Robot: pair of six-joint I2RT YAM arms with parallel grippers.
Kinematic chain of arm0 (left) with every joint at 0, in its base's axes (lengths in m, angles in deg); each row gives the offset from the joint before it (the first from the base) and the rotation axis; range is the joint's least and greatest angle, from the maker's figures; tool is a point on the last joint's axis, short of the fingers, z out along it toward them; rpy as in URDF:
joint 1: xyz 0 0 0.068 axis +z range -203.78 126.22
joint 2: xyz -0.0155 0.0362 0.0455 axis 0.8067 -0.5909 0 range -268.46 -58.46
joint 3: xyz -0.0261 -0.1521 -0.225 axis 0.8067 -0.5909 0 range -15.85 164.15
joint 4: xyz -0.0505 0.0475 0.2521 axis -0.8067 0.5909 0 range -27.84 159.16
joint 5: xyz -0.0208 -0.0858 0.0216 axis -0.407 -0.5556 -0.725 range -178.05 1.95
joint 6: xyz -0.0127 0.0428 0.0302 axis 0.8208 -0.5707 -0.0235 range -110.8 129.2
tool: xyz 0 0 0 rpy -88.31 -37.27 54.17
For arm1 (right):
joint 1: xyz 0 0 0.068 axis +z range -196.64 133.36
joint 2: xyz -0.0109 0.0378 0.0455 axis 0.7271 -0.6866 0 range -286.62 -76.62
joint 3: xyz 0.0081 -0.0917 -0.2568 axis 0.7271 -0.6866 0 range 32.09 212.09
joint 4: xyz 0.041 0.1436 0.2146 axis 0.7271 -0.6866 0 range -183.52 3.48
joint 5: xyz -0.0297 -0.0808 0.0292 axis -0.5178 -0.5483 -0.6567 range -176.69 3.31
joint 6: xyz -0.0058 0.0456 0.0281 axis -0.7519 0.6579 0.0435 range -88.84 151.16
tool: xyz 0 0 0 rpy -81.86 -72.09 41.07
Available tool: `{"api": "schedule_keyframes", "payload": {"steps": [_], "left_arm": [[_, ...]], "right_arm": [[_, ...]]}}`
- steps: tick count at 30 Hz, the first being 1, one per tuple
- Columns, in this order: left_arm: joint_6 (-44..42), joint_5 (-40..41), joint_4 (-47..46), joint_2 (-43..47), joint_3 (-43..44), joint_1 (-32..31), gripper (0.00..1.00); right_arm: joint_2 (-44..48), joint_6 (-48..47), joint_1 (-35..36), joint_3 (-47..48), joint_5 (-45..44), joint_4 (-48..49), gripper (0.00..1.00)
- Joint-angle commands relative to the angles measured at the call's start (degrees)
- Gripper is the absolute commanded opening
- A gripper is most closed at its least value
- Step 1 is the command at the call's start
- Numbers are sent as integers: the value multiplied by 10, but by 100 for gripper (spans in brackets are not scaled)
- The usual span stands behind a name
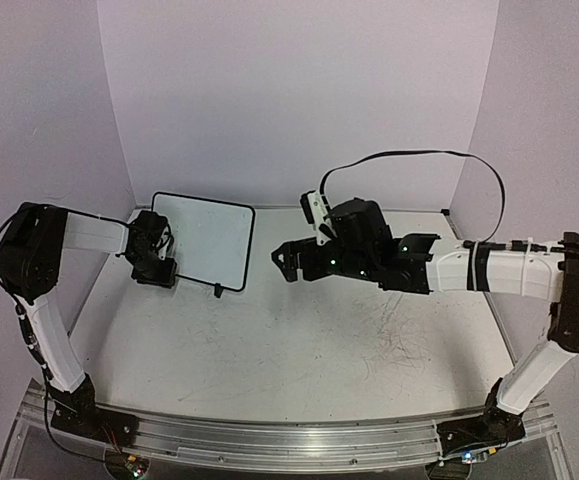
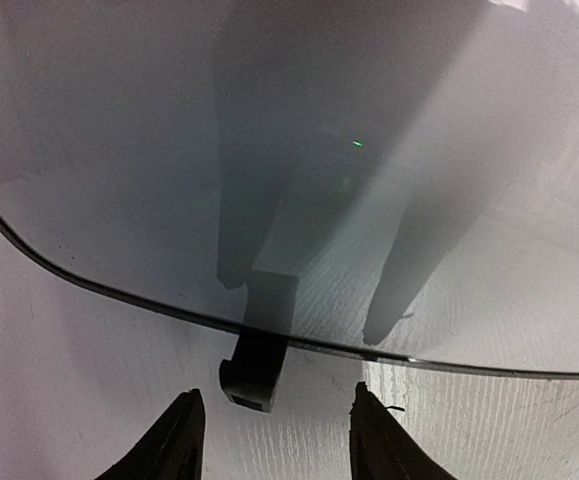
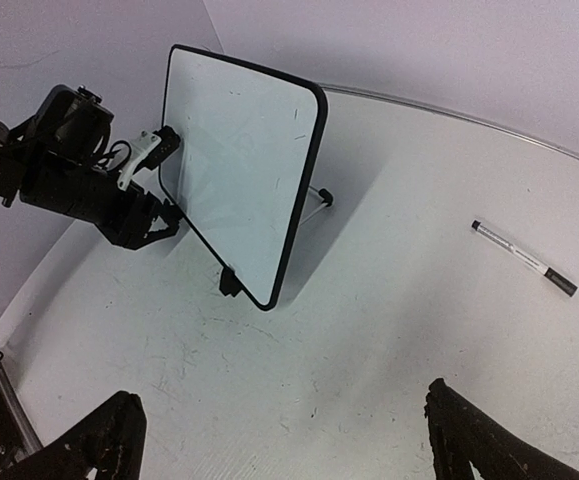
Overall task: Write a sentence on the whiteboard
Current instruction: Move the whiteboard to the corner of the board.
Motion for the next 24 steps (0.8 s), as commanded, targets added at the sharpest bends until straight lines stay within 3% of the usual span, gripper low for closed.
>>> {"api": "schedule_keyframes", "payload": {"steps": [1,10,24], "left_arm": [[-21,10,-51,-2,12,0,48],[-18,-9,-73,-9,15,0,37],[18,3,-76,-2,-6,-42,10]], "right_arm": [[45,-19,-3,-21,-23,16,98],[67,-15,-4,-43,-28,23,98],[69,-9,-6,-42,-47,24,98]]}}
